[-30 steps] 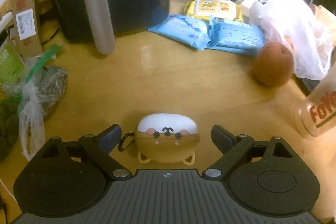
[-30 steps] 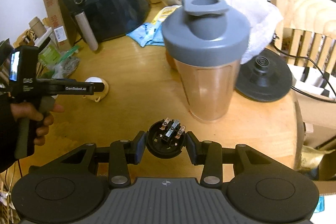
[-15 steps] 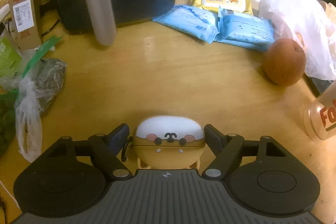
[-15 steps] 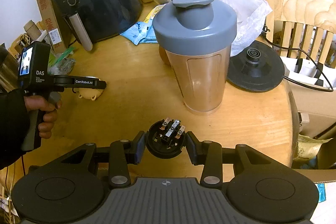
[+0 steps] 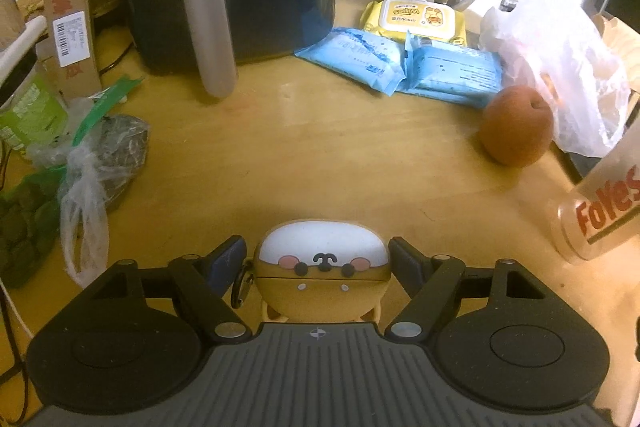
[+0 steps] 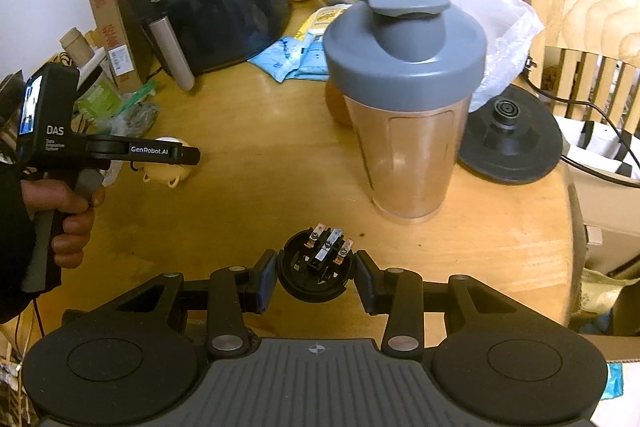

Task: Organize rigid objects
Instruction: 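Carry the bear case and plug adapter over the cardboard box with both grippers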

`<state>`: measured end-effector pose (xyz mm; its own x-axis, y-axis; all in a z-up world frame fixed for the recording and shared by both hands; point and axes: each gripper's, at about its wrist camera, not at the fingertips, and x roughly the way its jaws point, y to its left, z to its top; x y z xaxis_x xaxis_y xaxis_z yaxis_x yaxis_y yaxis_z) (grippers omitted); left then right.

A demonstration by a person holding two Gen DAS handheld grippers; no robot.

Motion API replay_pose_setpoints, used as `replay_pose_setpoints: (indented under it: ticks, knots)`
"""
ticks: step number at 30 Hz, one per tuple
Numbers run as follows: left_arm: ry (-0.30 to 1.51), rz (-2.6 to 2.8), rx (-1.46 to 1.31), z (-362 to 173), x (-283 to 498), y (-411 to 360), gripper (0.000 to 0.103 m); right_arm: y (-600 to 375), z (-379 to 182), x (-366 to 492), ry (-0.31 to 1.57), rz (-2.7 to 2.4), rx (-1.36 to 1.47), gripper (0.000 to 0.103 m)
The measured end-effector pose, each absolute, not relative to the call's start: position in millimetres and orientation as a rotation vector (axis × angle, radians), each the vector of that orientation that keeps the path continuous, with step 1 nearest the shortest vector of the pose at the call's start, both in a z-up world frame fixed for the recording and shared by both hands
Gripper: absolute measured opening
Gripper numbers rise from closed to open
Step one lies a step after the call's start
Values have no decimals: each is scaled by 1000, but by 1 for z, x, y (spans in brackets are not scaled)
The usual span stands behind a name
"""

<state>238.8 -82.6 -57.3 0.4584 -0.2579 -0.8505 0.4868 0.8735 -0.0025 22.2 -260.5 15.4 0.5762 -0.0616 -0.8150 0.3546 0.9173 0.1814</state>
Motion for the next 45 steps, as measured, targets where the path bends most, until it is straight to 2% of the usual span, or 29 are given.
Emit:
replay_pose_setpoints:
  ticks: [45]
  knots:
    - [967,-367,64,26,130,-7,77,-226,25,37,934,3,266,44]
